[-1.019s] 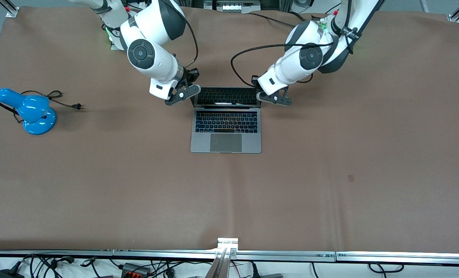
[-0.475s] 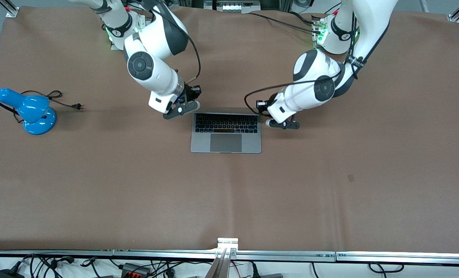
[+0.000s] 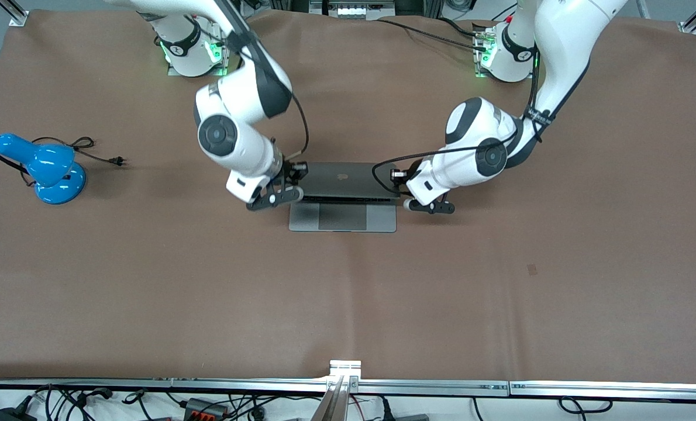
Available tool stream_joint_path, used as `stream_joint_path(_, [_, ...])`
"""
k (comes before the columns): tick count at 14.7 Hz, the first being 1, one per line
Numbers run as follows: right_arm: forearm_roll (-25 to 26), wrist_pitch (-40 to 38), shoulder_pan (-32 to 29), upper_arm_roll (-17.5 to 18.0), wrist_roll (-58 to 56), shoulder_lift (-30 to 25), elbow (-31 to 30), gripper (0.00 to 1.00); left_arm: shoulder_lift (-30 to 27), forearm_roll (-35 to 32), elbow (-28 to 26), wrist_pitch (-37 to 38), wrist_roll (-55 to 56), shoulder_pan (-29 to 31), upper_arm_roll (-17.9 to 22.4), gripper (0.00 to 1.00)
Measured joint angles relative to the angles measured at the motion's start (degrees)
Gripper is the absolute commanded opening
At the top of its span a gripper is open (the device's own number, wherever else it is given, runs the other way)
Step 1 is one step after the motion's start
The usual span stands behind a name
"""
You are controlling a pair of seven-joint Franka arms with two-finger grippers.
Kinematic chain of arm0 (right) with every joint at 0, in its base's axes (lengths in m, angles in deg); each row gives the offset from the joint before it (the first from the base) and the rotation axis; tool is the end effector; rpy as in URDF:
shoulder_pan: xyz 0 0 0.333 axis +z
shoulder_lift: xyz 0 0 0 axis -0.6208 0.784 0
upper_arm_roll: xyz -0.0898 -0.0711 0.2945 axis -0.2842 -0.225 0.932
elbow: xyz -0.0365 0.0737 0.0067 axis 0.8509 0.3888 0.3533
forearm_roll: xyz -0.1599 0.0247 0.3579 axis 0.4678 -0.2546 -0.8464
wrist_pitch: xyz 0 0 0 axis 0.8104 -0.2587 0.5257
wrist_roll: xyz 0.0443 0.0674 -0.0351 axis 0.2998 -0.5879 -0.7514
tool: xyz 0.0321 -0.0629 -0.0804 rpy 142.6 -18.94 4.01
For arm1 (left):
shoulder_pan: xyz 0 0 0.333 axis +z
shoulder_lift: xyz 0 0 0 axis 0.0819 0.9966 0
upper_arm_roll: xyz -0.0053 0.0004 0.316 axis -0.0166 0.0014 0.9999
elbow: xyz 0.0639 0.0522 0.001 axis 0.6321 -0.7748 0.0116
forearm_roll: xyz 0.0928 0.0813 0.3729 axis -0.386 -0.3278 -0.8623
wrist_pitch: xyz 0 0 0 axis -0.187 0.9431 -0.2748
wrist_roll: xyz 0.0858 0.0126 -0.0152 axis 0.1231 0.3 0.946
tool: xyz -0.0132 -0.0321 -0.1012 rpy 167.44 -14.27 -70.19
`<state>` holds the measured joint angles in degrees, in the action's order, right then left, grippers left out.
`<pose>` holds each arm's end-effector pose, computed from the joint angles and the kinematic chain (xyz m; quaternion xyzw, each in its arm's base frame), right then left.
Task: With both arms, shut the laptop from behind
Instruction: 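Push the screen down toward the keyboard with both grippers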
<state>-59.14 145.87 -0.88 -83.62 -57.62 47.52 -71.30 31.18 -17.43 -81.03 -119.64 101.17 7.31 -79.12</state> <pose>0.5468 0.3511 0.3000 -0.9883 -0.0939 0.0696 0.0977 0.5253 -0.3206 0.2499 0.9729 0.0084 -0.1216 0.1966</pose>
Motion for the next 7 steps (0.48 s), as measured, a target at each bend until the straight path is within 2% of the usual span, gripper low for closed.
stream_joint_path(3, [0.0, 0.0, -0.2, -1.1, 0.0, 5.5, 4.6, 0.0, 3.7, -1.8, 2.6, -0.2, 1.1, -1.1, 0.6, 0.0])
stream_joint_path(7, [0.0, 1.5, -0.2, -1.3, 0.0, 12.2, 9.4, 0.0, 7.1, -3.7, 4.7, -2.7, 2.6, -8.1, 6.1, 0.0])
